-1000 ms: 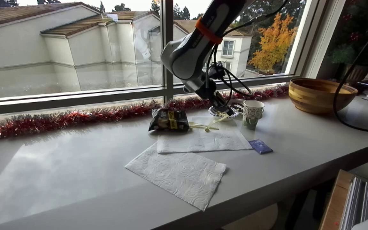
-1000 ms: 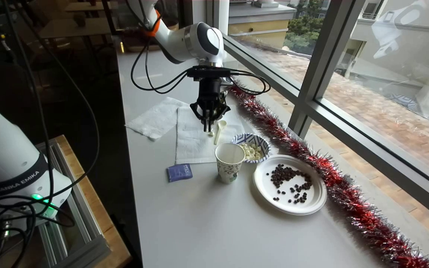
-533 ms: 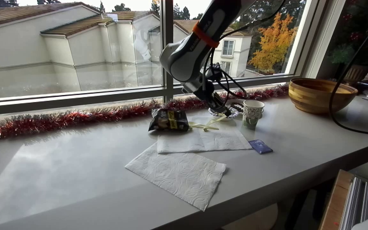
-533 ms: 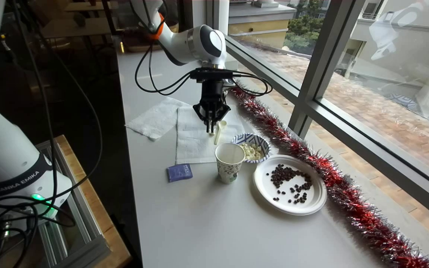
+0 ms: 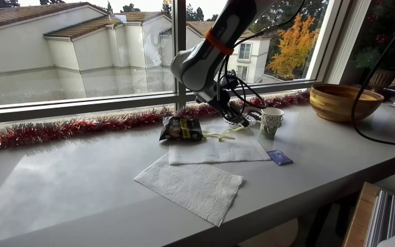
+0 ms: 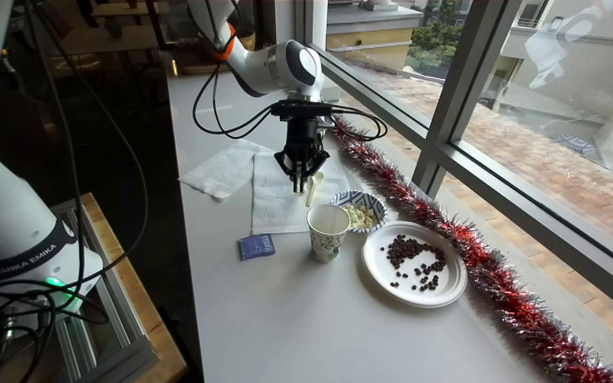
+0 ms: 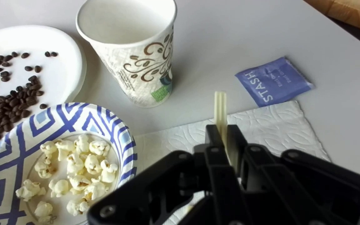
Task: Use the white fork to pick up the white object from the napkin and put it in the black and white bowl.
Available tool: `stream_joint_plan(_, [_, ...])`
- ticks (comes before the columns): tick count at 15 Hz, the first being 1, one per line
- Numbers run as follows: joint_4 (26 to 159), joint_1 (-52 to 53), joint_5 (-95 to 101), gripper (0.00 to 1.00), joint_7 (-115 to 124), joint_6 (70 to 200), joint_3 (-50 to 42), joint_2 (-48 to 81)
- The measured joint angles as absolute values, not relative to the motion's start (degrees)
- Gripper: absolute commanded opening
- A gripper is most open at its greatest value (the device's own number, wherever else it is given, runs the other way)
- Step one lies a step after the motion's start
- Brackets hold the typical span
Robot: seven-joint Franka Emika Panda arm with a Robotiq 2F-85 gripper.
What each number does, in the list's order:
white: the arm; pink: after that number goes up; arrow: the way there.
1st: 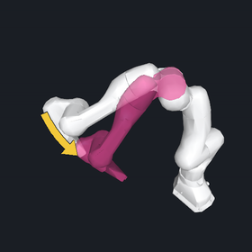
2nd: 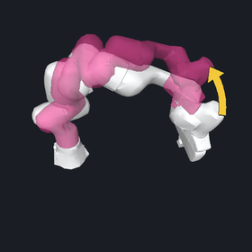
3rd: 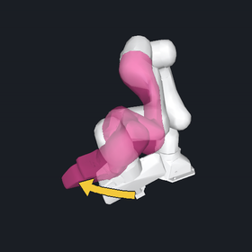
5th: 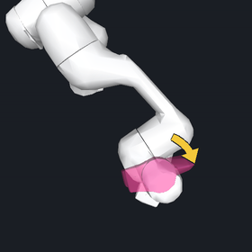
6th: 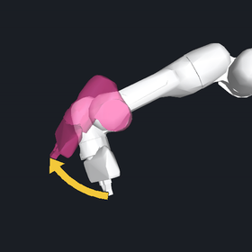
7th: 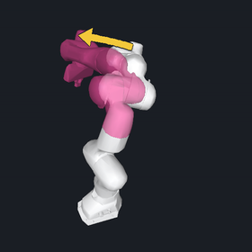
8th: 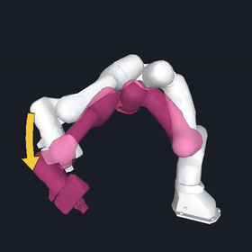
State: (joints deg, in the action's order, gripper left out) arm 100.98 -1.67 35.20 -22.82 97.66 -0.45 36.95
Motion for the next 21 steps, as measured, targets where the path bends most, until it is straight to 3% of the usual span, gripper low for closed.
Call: stream_joint_plan(21, [98.2,-1.2,35.3,0.03,-22.5,93.1,-0.5,39.9])
